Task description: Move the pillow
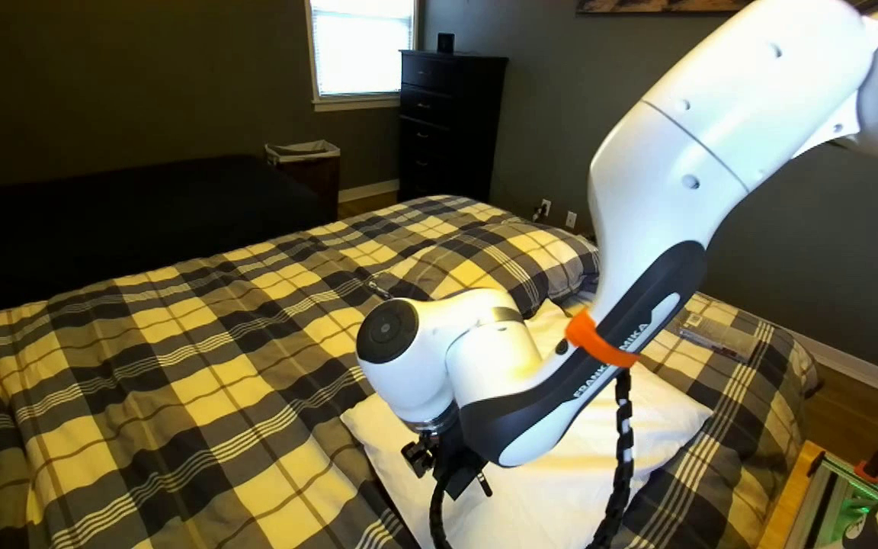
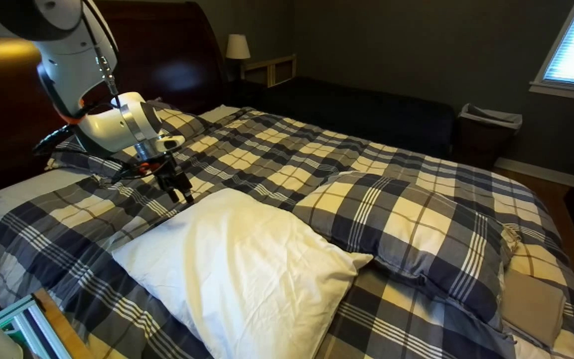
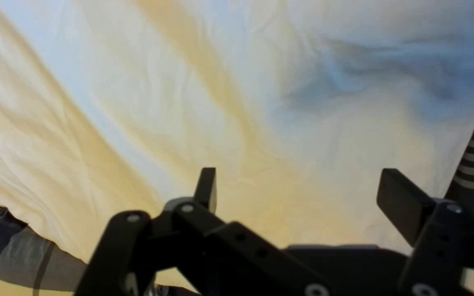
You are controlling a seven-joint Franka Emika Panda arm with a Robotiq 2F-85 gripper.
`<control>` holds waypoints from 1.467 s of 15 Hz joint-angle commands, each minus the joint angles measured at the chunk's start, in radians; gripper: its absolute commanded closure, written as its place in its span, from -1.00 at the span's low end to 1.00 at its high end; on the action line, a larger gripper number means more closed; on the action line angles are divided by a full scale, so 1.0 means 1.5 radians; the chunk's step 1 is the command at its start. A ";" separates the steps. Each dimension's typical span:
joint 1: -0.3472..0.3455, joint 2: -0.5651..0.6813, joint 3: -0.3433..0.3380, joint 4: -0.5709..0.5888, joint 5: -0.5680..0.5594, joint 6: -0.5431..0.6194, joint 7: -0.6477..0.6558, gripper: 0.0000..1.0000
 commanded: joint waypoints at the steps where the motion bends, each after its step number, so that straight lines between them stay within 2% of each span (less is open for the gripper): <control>1: 0.044 0.084 -0.034 0.084 0.001 0.006 0.001 -1.00; 9: 0.096 0.206 -0.067 0.213 0.011 -0.002 -0.012 -1.00; 17: 0.120 0.289 -0.083 0.302 0.040 -0.023 -0.042 -1.00; 18: 0.123 0.296 -0.085 0.310 0.046 -0.030 -0.048 -0.50; 19: 0.123 0.302 -0.087 0.318 0.056 -0.040 -0.058 -0.47; 22: 0.130 0.302 -0.099 0.328 0.074 -0.080 -0.072 -0.01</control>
